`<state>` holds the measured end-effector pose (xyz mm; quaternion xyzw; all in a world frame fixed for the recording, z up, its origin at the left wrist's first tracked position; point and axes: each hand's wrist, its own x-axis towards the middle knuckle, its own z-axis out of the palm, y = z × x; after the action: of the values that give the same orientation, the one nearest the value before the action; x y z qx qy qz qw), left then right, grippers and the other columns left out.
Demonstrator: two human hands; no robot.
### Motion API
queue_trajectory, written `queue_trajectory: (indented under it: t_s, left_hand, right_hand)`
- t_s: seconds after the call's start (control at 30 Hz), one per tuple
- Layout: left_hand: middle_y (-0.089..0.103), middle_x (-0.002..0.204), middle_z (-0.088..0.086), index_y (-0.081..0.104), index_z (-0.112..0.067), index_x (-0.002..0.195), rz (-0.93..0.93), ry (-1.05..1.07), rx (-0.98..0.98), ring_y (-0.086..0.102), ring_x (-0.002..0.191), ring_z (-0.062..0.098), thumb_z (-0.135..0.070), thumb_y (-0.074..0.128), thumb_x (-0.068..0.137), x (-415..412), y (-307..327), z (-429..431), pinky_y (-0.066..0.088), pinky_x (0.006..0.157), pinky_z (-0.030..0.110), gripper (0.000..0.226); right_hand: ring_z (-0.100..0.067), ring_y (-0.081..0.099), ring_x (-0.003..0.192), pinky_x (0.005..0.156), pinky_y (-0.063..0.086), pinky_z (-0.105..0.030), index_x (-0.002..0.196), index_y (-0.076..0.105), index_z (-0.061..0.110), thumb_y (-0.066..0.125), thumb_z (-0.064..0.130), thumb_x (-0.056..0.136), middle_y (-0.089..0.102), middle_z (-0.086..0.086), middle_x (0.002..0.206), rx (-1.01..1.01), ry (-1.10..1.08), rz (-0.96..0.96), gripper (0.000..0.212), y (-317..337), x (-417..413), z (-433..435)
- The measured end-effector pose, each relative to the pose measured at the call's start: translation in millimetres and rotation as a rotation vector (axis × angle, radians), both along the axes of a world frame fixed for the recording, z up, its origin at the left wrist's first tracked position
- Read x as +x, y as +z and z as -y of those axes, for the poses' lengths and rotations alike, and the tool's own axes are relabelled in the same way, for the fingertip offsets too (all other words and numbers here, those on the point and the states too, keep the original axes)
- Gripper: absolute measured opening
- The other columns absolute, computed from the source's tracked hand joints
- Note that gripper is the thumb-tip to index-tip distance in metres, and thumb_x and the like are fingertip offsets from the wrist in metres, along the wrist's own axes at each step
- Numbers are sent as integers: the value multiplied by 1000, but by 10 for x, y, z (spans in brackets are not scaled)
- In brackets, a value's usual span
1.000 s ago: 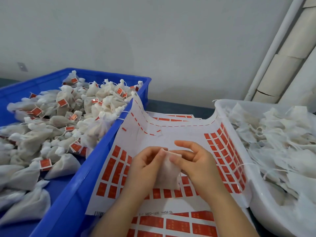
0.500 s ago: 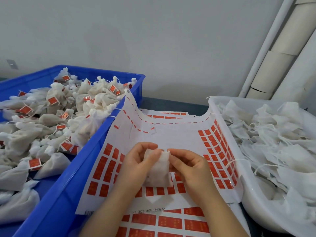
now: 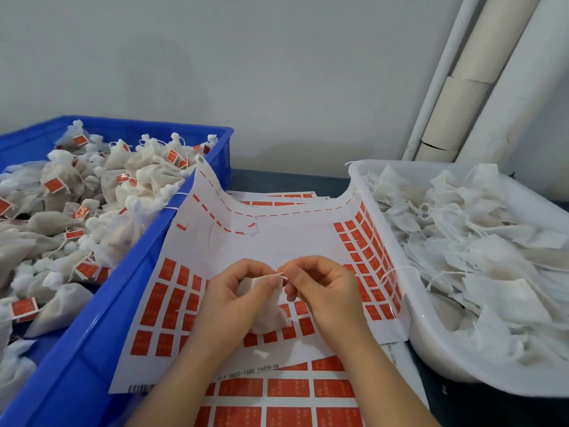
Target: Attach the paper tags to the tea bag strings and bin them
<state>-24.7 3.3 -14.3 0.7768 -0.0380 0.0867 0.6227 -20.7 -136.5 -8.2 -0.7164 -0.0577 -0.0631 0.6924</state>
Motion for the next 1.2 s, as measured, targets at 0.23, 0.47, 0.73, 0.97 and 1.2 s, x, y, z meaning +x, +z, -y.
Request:
queue_trajectory:
  t_s: [0.23, 0.47, 0.73, 0.97, 1.2]
  left_hand:
    - [65, 76, -25, 67, -32, 73, 57, 39, 41, 58, 79, -8, -30, 68, 78, -6, 19, 18, 44, 58, 10, 5]
    - [62, 69, -15, 63, -24, 70, 40, -5, 96, 56, 73, 0, -19, 61, 83, -26, 6, 35, 45, 61, 7, 15]
    - [59, 69, -16, 58, -26, 70, 102, 59, 146, 54, 72, -3, -18, 61, 83, -3, 20, 11, 44, 57, 7, 16]
    - [61, 71, -22, 61, -25, 78, 67, 56, 8, 55, 68, -6, -22, 57, 89, -30, 35, 2, 42, 52, 5, 12]
    - [62, 75, -24, 60, -27, 81, 134, 63, 20, 57, 74, -5, -21, 56, 88, -18, 33, 30, 44, 58, 6, 10]
  right_hand:
    - [-12, 67, 63, 58, 52, -18, 80, 70, 20, 67, 17, 82, 71, 3, 71, 59, -5, 8, 5, 17, 4, 0]
    - [-9, 63, 58, 58, 52, -18, 82, 70, 22, 68, 18, 81, 70, 2, 71, 105, -117, 37, 5, -2, 0, -30]
    - [-9, 57, 54, 55, 50, -16, 80, 68, 23, 64, 35, 73, 70, 1, 73, 208, -262, 8, 15, 15, 56, 80]
    - [-4, 65, 75, 57, 49, -12, 89, 59, 33, 57, 51, 74, 66, 18, 88, 22, -307, -49, 23, -43, 90, 34]
    - [-1, 55, 57, 58, 42, -6, 58, 60, 21, 47, 66, 66, 60, 11, 58, -131, -175, 71, 48, -1, -45, -116]
